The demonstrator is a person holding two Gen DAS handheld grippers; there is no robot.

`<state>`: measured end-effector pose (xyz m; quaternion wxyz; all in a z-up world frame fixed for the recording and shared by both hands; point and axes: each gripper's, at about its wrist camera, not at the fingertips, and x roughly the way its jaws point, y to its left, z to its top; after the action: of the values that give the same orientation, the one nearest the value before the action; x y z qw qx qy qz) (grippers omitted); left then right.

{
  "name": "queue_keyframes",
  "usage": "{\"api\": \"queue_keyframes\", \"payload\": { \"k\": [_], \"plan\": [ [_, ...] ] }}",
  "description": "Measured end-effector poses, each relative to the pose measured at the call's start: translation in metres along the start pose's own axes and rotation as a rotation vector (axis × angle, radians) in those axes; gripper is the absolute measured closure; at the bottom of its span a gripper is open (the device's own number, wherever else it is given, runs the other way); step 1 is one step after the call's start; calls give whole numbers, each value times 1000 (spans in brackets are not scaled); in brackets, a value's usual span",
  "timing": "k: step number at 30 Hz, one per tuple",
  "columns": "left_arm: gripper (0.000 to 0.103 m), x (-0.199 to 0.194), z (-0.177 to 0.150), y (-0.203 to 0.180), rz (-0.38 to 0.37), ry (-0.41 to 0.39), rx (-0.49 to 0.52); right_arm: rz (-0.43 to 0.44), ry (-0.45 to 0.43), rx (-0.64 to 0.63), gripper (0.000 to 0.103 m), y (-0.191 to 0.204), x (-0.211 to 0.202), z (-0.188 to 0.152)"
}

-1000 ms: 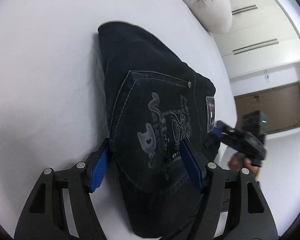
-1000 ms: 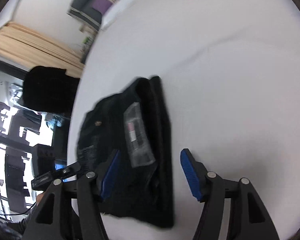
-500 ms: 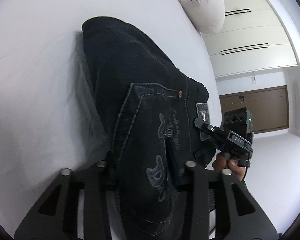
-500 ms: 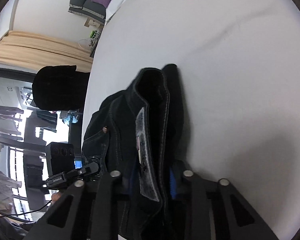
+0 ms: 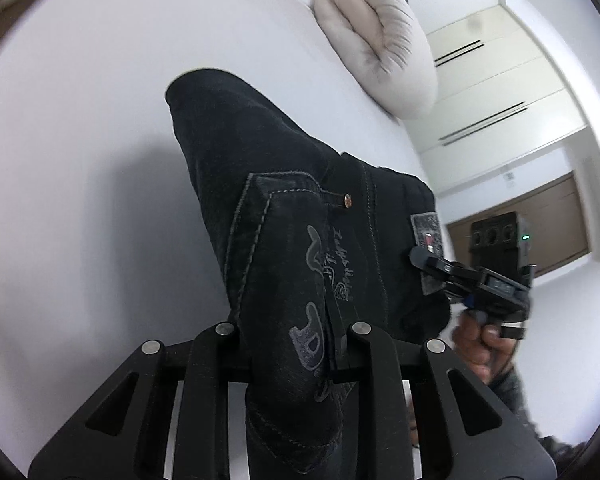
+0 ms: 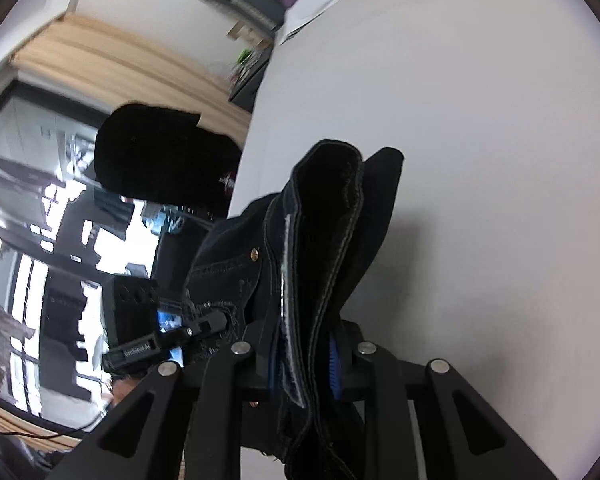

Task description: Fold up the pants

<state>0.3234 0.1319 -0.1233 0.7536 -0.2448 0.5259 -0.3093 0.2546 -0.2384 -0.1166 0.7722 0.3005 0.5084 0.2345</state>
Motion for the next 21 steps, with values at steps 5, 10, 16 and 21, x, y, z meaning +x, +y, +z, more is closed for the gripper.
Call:
{"api": "queue_keyframes", "payload": {
  "k": [5, 10, 16, 21],
  "plan": [
    [83, -22, 68, 38, 60, -56, -8, 21, 4, -18, 82, 22, 46, 48],
    [83, -11, 88, 73, 64, -58, -32, 17, 18, 60, 82, -5, 84, 76],
    [76, 30, 73, 119, 54, -34, -104, 44, 48, 204, 74, -61, 121, 69],
    [68, 45, 60, 136, 22, -52, -120, 157, 17, 255, 70, -88, 121, 55]
  ]
}}
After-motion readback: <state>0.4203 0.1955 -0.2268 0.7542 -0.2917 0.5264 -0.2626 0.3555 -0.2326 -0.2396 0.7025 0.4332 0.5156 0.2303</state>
